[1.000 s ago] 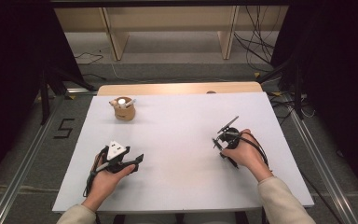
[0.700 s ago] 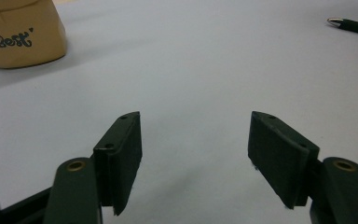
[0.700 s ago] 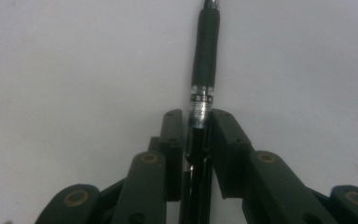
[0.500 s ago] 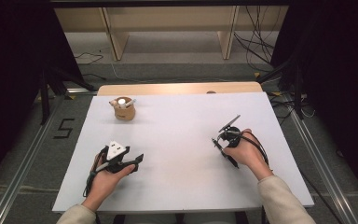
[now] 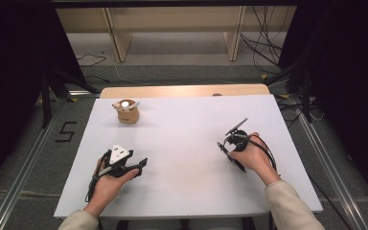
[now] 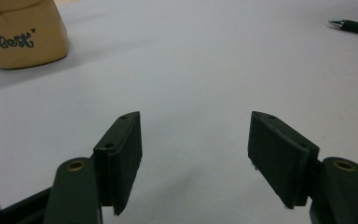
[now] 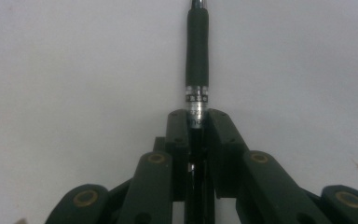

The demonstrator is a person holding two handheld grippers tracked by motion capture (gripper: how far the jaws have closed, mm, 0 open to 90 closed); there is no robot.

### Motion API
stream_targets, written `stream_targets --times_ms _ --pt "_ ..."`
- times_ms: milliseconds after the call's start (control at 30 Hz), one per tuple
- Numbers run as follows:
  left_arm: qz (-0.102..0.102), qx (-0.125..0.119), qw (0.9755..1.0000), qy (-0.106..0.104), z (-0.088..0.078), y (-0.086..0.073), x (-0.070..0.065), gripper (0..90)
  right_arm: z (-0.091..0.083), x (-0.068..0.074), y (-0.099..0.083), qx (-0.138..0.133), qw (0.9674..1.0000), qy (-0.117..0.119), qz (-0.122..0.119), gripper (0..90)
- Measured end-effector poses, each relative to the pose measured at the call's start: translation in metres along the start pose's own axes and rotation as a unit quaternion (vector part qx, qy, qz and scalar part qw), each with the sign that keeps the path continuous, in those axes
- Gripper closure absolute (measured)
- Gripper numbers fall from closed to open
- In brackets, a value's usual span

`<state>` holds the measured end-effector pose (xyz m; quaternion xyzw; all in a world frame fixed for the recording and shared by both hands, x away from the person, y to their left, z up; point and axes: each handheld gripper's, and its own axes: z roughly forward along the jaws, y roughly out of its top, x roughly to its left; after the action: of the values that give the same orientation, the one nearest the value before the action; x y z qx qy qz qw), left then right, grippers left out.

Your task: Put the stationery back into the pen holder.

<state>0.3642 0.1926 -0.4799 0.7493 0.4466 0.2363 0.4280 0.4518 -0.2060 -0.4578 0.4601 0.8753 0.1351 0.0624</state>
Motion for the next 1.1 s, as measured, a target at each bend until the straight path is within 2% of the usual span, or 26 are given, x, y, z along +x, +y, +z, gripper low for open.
stream_targets --times_ms 300,367,767,900,1100 --pt "0.0 0.0 1.0 0.0 0.0 0.0 0.0 34.9 -0.002 -0.002 -0.002 -0.003 0.9999 0.012 0.008 79.6" --pt "0.0 0.001 1.0 0.0 0.001 0.0 0.0 35.0 -0.003 -0.001 -0.002 -0.009 0.9997 0.019 0.008 79.6" --pt "-0.001 0.001 1.0 0.0 0.001 0.0 0.0 35.0 -0.009 0.002 -0.003 -0.046 0.9986 0.027 0.006 79.6" --pt "-0.002 0.0 1.0 -0.001 0.001 0.0 0.0 35.0 -0.01 0.004 -0.004 -0.064 0.9971 0.04 0.005 79.6" --pt "-0.001 -0.002 1.0 0.0 0.001 0.0 0.0 34.9 -0.013 0.01 -0.005 -0.106 0.993 0.053 -0.008 79.6"
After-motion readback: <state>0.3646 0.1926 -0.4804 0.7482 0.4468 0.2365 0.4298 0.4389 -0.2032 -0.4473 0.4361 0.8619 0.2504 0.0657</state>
